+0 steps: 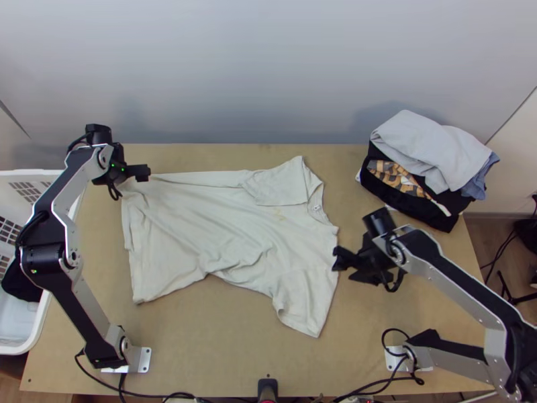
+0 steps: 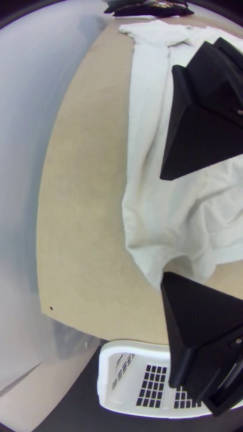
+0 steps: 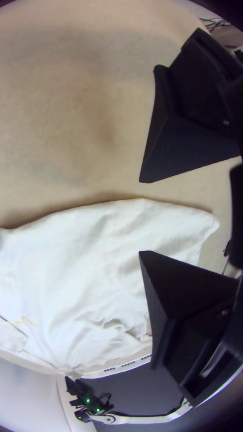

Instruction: Fold the t-shirt

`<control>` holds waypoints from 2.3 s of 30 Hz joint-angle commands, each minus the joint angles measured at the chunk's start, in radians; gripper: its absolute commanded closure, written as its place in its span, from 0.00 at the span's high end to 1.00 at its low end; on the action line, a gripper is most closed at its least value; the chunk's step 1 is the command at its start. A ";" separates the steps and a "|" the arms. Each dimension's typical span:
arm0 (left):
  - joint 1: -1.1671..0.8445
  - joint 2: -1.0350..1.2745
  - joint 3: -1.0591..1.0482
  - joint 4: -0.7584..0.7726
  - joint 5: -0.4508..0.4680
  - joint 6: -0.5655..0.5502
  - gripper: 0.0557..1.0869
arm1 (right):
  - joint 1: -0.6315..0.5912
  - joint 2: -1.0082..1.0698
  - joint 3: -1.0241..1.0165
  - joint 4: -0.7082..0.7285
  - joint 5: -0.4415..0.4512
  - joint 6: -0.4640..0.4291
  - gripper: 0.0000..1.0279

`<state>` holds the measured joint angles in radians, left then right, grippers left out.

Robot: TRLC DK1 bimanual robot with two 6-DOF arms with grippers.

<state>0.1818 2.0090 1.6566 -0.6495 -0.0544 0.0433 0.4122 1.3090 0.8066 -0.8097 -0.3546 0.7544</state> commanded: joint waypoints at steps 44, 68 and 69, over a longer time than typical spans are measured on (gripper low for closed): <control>-0.061 -0.012 -0.054 -0.073 -0.211 0.084 0.95 | 0.091 0.055 -0.103 0.262 0.046 -0.168 0.03; 0.203 0.277 0.376 -0.318 -0.153 0.155 0.95 | 0.129 -0.004 -0.118 0.316 0.144 -0.164 0.03; 0.200 0.264 0.384 -0.372 -0.119 0.152 0.95 | 0.129 -0.007 -0.121 0.316 0.144 -0.164 0.03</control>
<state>0.3347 2.2173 1.9121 -0.9039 -0.2207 0.1711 0.5365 1.3159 0.6941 -0.4995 -0.2165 0.5869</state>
